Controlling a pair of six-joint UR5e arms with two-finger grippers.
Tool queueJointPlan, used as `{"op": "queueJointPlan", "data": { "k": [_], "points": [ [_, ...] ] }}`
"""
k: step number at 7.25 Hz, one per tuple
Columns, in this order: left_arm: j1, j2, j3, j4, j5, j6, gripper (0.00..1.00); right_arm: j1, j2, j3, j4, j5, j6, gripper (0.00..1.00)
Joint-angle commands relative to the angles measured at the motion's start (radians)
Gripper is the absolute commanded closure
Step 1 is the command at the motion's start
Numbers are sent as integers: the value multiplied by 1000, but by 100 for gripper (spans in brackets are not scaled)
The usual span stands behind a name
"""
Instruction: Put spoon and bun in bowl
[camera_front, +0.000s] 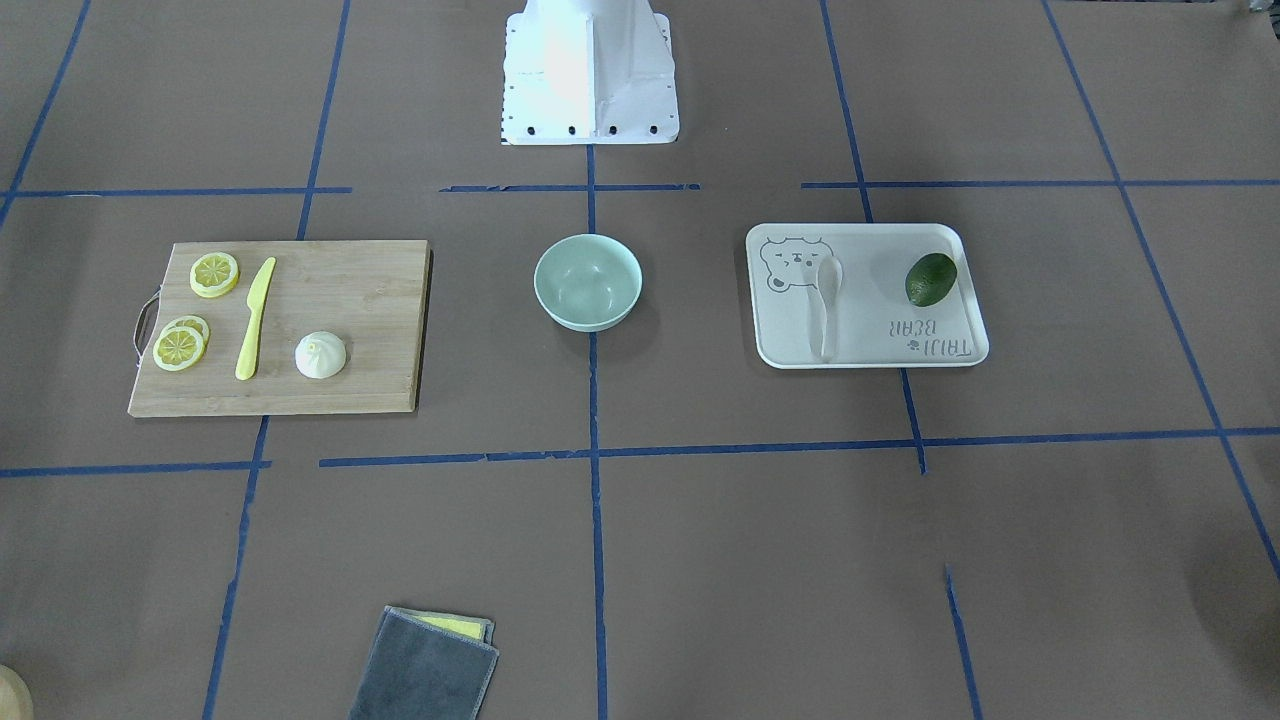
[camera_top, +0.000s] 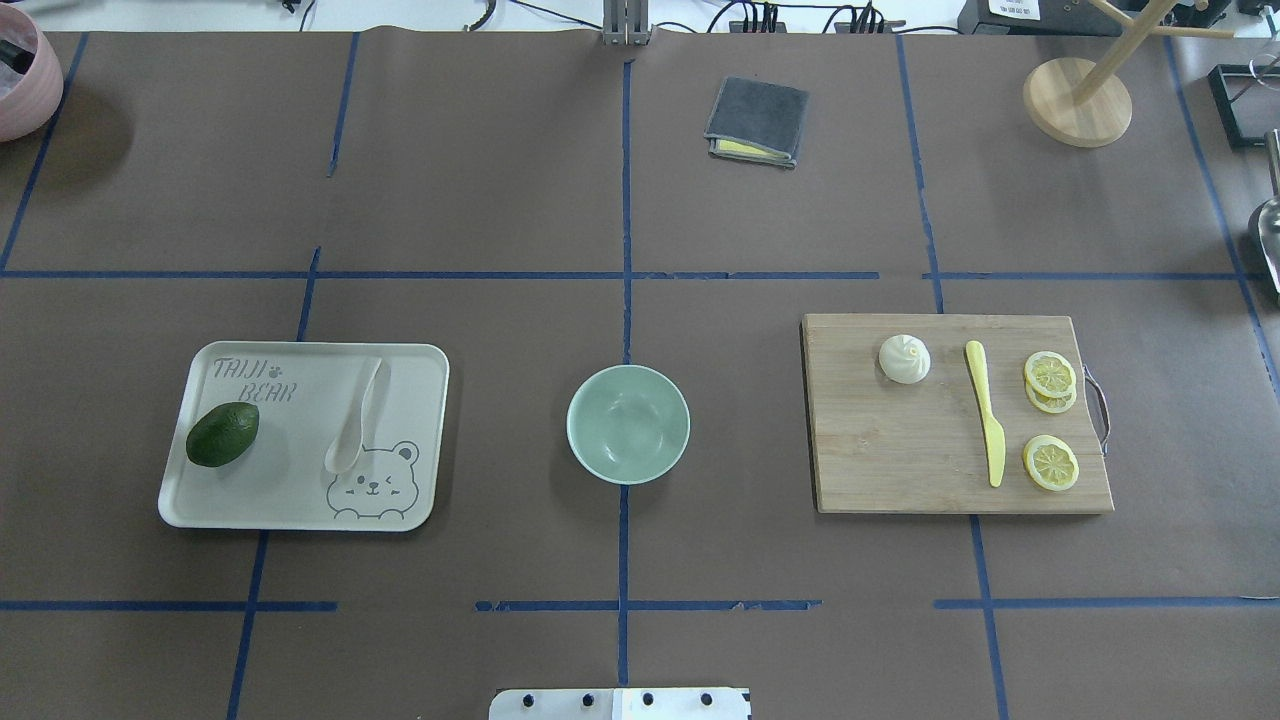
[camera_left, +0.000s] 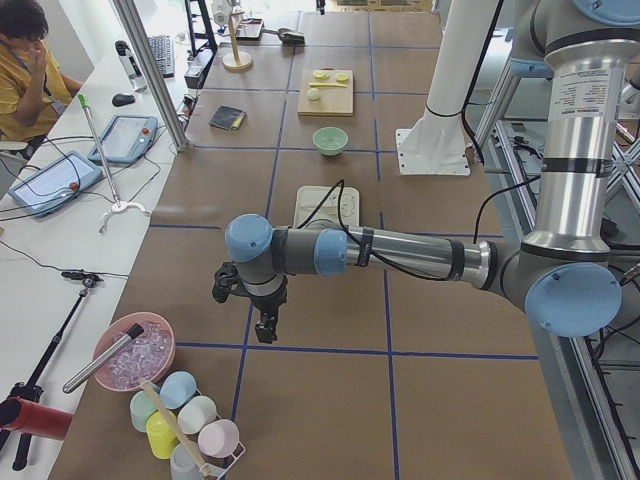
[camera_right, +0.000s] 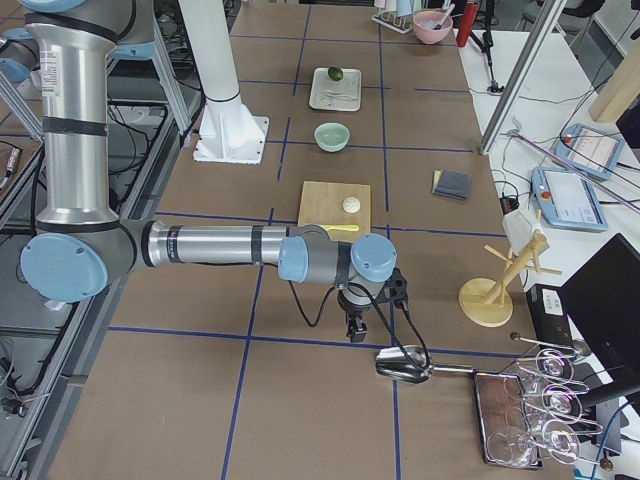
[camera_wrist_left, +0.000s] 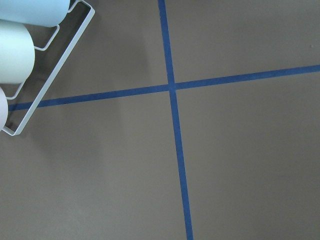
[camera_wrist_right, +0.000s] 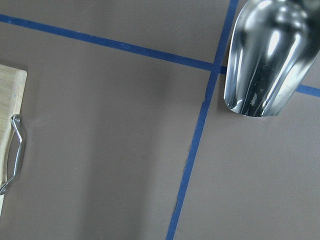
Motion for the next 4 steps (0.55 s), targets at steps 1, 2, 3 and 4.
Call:
{"op": "queueJointPlan", "data": {
  "k": [1, 2, 3, 4],
  "points": [
    [-4, 18, -8, -78, -1, 2, 0, 0, 0, 3, 27, 4, 1, 0],
    [-1, 4, -14, -102, -4, -10, 0, 0, 3, 3, 27, 3, 1, 0],
    [13, -2, 7, -103, 4, -12, 0, -2, 7, -4, 29, -2, 1, 0],
    [15, -16, -1, -106, 1, -30, 0, -3, 10, 0, 30, 0, 1, 0]
  ]
}}
